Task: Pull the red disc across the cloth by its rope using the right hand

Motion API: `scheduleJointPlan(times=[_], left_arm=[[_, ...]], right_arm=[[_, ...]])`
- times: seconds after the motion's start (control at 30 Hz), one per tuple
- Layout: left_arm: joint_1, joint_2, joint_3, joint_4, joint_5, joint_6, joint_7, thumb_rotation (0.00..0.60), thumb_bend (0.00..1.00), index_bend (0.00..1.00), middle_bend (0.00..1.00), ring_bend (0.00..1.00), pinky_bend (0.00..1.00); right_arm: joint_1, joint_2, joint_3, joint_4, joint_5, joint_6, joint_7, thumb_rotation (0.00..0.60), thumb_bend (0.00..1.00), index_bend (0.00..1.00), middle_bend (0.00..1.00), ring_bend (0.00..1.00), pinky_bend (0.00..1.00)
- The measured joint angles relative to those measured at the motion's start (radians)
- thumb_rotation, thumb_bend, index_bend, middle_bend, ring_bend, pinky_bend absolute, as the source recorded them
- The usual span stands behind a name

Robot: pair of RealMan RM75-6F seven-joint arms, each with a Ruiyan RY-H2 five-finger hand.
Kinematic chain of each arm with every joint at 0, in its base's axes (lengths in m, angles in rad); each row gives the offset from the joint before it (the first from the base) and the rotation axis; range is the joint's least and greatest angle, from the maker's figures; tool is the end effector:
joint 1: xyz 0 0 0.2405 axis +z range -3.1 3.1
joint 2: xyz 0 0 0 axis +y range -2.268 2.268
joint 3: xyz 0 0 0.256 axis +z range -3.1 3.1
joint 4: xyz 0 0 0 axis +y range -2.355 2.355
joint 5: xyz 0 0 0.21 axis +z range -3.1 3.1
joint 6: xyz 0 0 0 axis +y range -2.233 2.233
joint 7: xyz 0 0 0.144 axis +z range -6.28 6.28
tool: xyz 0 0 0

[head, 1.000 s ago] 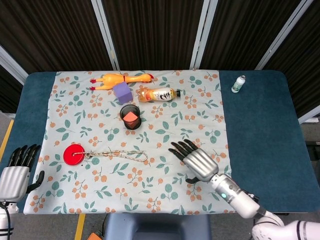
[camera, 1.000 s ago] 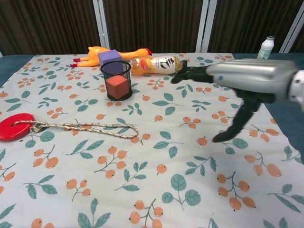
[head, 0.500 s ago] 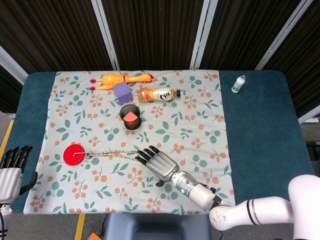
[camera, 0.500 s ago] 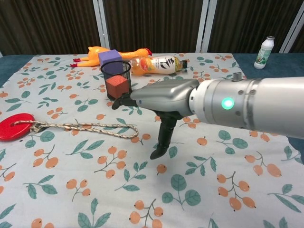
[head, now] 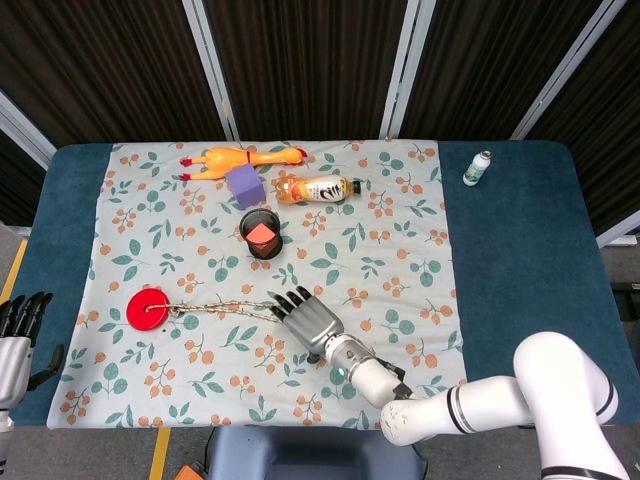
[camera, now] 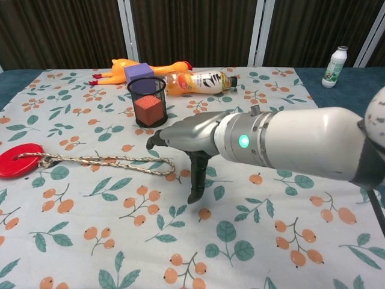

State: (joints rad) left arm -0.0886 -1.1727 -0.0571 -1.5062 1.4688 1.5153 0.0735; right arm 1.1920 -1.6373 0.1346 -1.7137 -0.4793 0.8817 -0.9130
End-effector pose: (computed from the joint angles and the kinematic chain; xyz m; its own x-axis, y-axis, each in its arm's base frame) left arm -0.3280 0.1849 0.1591 0.5041 -0.0388 0.8628 0.8636 0.0289 -0.5033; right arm -0.0210 -0.3036 -0.0823 0.7211 -0.3797 0.5795 -0.6576 -0.6385 0.3999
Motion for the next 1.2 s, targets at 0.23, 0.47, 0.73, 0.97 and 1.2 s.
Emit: scheduleJointPlan(times=[0.23,0.47,0.73,0.97,1.2], left_arm=[[0.002,0.0,-0.001,0.002,-0.001,0.001,-0.002,0.57,0.46,0.0,0.06,0.0,0.08],[0.007,0.003,-0.001,0.01,-0.007,0.0,-0.01,0.569,0.46,0.0,0.06,0.0,0.08],[0.01,0.001,-0.002,0.022,-0.01,-0.003,-0.022,0.569,0.46,0.0,0.06,0.0,0.08],[0.011,0.0,-0.002,0.026,-0.01,-0.005,-0.027,0.569,0.46,0.0,0.06,0.0,0.08],[0.011,0.004,-0.005,0.024,-0.01,-0.004,-0.027,0.568,0.46,0.0,0.06,0.0,0.08]], right_arm=[[0.018,-0.011,-0.017,0.016,0.013,0.001,0.017,0.6,0.2,0.0,0.01,0.0,0.0],[0.038,-0.021,-0.033,0.045,0.045,-0.012,0.029,0.6,0.2,0.0,0.06,0.0,0.0],[0.058,-0.031,-0.059,0.069,0.051,-0.029,0.056,0.6,0.2,0.0,0.11,0.0,0.0],[0.072,-0.038,-0.09,0.083,0.073,-0.034,0.059,0.6,0.2,0.0,0.14,0.0,0.0],[0.079,-0.039,-0.101,0.088,0.069,-0.029,0.074,0.6,0.21,0.0,0.18,0.0,0.0]])
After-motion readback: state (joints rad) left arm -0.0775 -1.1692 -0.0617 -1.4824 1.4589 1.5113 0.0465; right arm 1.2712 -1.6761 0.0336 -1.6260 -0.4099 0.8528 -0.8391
